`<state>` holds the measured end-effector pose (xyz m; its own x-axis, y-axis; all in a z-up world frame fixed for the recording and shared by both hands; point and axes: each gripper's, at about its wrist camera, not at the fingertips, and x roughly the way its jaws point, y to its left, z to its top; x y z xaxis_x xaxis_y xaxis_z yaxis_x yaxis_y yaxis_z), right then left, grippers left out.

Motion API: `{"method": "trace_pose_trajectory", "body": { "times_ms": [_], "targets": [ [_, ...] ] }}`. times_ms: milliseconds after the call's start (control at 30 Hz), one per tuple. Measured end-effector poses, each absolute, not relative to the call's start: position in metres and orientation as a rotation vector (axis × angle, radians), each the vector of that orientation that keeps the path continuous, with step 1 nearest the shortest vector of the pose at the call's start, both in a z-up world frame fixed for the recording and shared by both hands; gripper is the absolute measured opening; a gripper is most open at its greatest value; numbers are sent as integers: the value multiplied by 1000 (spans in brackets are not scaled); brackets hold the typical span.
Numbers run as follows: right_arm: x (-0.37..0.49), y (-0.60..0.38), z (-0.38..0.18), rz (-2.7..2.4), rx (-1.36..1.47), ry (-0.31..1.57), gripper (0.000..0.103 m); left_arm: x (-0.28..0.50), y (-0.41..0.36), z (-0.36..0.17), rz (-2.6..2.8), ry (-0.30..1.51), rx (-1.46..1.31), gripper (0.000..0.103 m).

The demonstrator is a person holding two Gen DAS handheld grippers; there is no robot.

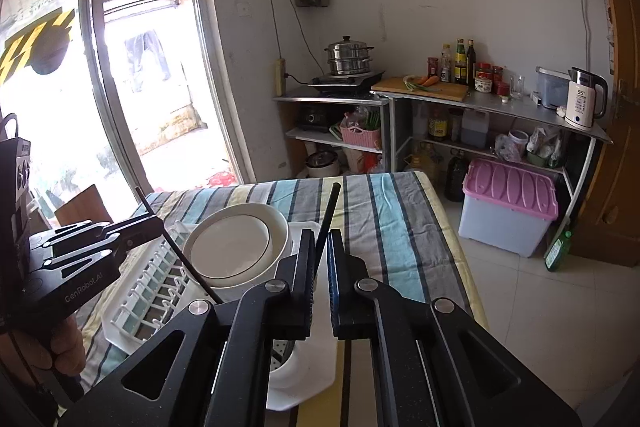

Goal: Organize utensils
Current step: 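Lower the chopsticks into the white cup and open both tools, then move both tools back down to the chopsticks on the tablecloth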

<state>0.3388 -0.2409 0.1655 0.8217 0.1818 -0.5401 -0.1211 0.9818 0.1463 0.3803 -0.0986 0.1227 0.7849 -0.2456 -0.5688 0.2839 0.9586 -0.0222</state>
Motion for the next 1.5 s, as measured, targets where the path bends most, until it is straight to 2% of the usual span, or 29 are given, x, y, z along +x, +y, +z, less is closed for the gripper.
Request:
{"method": "trace_pose_trajectory", "body": {
  "times_ms": [67,233,367,667,800,1133,1500],
  "targets": [
    [339,-241,164,159,103,589,17,377,-99,122,-293,597,77,8],
    [335,-242,161,147,89,596,18,365,-99,121,-277,578,96,11],
    [321,-240,164,141,74,576,27,344,-94,125,-261,535,106,16],
    [242,-219,162,161,42,507,30,249,-66,126,-216,458,101,21],
    [200,-208,154,183,44,492,35,198,-51,119,-204,443,85,21],
    [114,-189,120,220,61,522,36,95,-26,79,-161,473,79,21],
    [68,-174,92,245,77,579,36,56,-20,58,-151,507,52,21]
  ]
}}
